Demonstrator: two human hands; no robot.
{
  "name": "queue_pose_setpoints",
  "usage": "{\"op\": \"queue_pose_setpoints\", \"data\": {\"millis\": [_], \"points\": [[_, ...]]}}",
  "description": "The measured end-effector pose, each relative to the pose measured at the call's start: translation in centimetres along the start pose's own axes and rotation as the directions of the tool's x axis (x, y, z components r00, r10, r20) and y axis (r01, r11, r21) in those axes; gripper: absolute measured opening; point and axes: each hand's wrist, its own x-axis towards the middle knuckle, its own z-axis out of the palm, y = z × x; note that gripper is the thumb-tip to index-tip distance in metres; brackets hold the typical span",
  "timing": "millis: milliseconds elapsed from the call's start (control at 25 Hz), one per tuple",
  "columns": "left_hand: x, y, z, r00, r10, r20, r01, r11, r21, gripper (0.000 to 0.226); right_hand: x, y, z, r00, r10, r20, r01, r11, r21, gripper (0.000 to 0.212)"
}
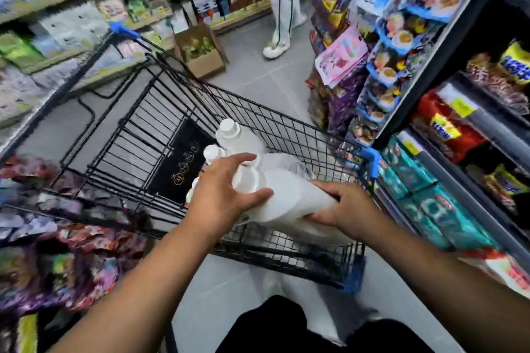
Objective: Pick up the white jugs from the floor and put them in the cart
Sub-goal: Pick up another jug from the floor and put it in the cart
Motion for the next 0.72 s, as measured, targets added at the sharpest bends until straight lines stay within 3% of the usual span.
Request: {"op": "queue_pose_setpoints", "data": {"millis": [240,480,720], "points": [[4.1,-7.0,3.7,0.972,0.067,0.225,-0.106,0.981,0.164,0.065,4.6,4.5,5.9,0.99,0.076,0.117,-0.056,0.984,-0.171,0.085],[4.3,-11.5,7.3,0.949,0.001,0.316,-0.077,0.971,0.228,0.066,7.1,9.0,10.4,0.97,0.176,0.17,-0.136,0.965,-0.226,0.091],[4.1,-13.8,10.0,0.926,-0.045,0.375,-0.089,0.939,0.332,0.065,7.9,11.7,13.9,0.969,0.212,0.13,-0.181,0.96,-0.215,0.091]]}}
